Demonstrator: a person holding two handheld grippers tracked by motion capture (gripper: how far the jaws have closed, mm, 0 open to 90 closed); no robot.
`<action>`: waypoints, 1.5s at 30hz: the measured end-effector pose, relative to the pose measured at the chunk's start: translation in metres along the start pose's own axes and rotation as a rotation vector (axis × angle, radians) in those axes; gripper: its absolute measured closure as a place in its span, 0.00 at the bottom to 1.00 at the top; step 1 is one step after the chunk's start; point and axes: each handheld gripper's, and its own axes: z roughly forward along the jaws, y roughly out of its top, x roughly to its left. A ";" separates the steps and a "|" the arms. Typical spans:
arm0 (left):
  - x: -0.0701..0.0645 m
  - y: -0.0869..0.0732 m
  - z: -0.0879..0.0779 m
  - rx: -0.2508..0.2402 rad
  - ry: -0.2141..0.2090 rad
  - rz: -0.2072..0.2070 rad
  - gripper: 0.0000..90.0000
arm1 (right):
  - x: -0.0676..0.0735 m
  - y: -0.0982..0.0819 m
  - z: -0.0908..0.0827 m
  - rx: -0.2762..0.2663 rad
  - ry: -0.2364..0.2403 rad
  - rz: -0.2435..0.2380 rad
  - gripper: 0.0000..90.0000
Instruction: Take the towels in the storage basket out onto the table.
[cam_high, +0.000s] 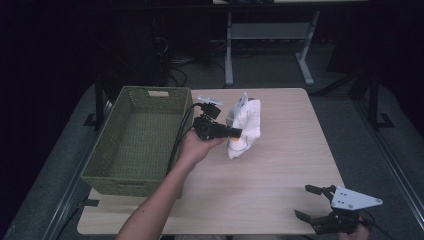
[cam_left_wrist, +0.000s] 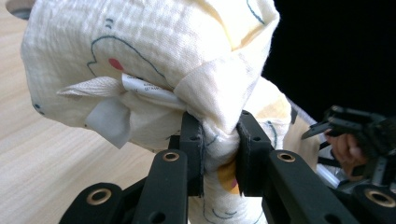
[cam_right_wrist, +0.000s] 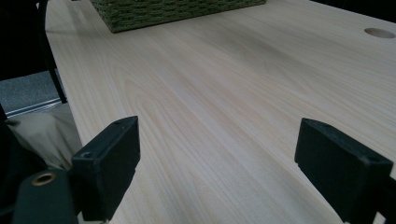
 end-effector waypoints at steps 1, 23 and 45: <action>0.000 0.000 0.003 0.008 0.010 0.001 0.84 | 0.000 0.000 0.000 -0.001 -0.001 0.002 0.15; 0.000 -0.017 0.074 0.230 0.192 0.027 0.83 | 0.001 -0.001 -0.005 -0.017 -0.006 0.005 0.15; 0.004 -0.022 0.101 0.321 0.330 0.065 0.57 | 0.002 -0.002 -0.008 -0.019 -0.009 0.006 0.15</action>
